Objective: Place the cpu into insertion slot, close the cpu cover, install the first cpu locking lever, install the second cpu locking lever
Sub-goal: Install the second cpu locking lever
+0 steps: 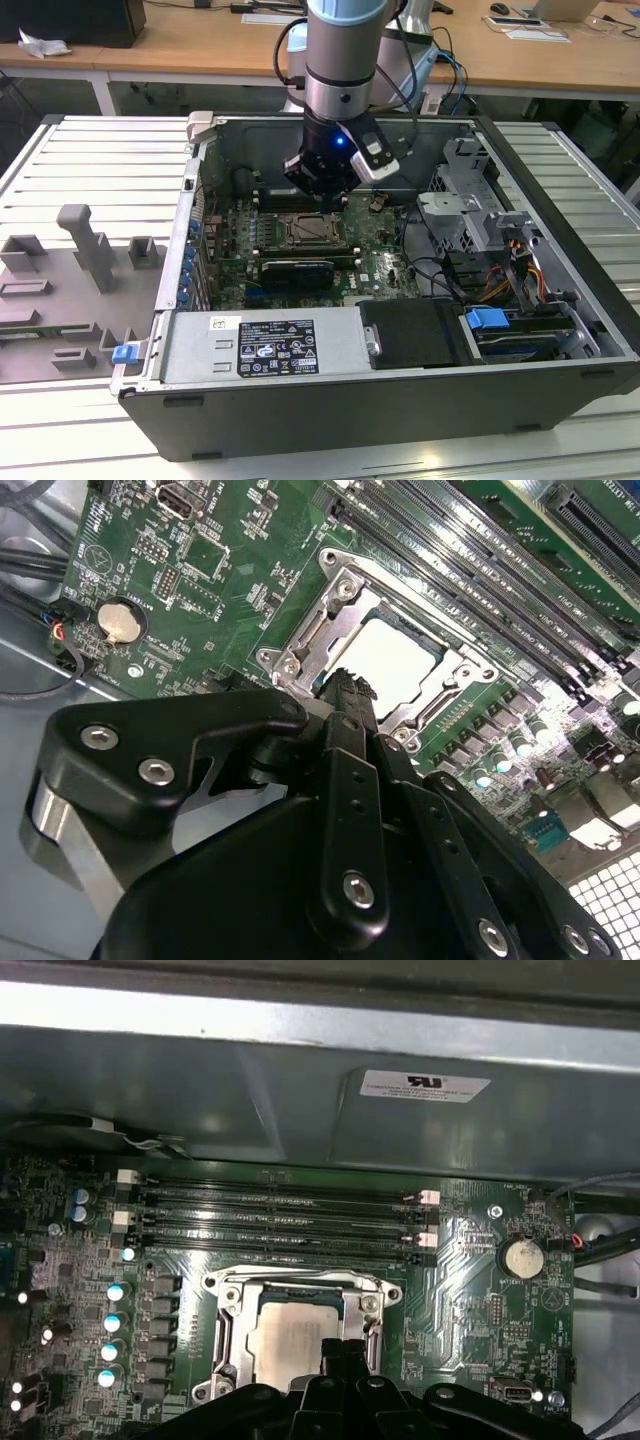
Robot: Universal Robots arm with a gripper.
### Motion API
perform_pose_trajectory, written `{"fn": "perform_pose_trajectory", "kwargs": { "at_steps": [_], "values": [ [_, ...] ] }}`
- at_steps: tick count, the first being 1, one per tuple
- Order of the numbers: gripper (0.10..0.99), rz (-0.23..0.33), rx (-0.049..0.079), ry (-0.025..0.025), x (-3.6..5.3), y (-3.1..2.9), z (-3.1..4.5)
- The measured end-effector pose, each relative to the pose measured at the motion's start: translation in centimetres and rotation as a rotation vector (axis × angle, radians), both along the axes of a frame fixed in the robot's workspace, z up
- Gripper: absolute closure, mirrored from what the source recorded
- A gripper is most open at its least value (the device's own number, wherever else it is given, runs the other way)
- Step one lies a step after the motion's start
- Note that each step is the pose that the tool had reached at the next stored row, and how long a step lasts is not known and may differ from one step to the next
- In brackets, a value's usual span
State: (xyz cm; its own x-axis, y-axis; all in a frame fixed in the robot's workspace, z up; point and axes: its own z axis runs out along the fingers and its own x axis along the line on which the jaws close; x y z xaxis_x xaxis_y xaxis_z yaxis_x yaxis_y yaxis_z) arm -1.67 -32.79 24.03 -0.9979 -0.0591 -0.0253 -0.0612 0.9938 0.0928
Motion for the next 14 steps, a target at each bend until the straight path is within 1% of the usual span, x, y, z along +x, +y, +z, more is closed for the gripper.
{"fn": "perform_pose_trajectory", "kwargs": {
  "at_steps": [1,2,3,7,14],
  "values": [
    [0.98,0.0,0.0,0.0,0.0,-0.01,0.12],
    [0.98,0.0,0.0,0.0,0.01,-0.01,0.54],
    [0.98,0.0,-0.001,0.0,0.01,-0.01,0.81],
    [0.98,0.0,-0.001,0.0,0.01,-0.06,0.84],
    [0.98,0.0,-0.001,0.0,0.01,-0.51,0.84]
  ]
}}
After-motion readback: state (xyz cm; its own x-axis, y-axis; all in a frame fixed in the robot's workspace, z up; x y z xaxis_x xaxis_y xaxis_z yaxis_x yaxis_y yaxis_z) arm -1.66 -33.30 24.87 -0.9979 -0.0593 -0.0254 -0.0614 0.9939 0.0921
